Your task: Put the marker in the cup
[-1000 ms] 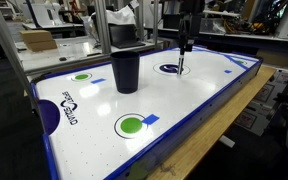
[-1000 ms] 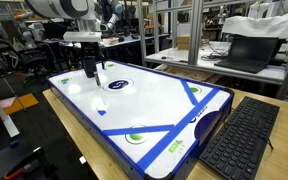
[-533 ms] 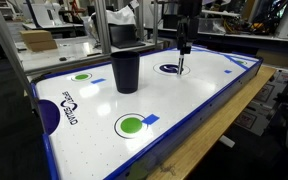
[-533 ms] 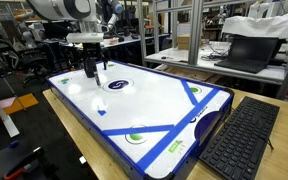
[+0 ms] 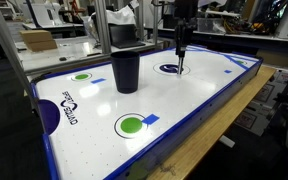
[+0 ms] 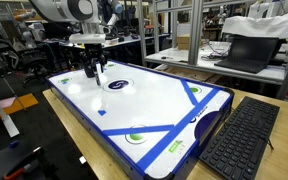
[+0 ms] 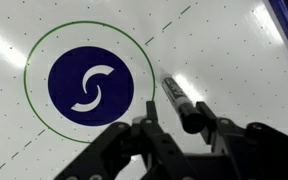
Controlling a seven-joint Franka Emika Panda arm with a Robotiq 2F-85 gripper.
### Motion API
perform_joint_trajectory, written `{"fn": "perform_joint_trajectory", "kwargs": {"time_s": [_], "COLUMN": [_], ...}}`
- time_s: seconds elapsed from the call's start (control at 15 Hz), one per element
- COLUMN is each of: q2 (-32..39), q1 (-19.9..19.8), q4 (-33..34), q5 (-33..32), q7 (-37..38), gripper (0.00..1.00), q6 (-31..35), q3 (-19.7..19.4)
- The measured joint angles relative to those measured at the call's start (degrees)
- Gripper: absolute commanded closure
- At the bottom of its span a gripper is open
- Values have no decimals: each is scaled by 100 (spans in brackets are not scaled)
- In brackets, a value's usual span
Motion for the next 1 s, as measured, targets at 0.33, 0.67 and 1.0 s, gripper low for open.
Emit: {"fn": "perform_joint_trajectory", "kwargs": {"time_s": [0.33,0.67,1.0], "q2": [-10,-303,-673], "q1": [14,116,297], "q4": [79,488,1079], "q5": [-198,-576,-889], "q7": [191,229,8], "gripper": [95,95,95], "q6": [-81,-594,-1243], "q3": [0,47,232]}}
